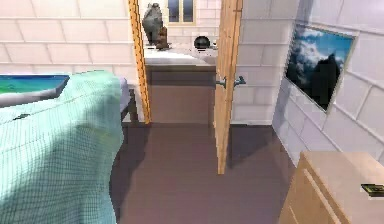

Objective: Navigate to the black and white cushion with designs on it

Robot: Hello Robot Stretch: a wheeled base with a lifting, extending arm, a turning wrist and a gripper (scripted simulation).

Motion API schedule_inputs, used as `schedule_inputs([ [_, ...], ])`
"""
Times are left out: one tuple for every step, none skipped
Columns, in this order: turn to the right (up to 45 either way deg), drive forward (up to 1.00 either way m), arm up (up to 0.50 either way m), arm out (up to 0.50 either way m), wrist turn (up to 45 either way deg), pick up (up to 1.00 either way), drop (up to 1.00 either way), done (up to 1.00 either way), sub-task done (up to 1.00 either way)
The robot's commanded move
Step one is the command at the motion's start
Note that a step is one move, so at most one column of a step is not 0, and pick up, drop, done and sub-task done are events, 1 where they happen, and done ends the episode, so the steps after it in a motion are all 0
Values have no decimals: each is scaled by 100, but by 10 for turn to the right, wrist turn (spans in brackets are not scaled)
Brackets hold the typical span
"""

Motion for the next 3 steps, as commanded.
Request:
schedule_inputs([
  [0, 70, 0, 0, 0, 0, 0, 0, 0],
  [-150, 0, 0, 0, 0, 0, 0, 0, 0],
  [0, 65, 0, 0, 0, 0, 0, 0, 0],
])
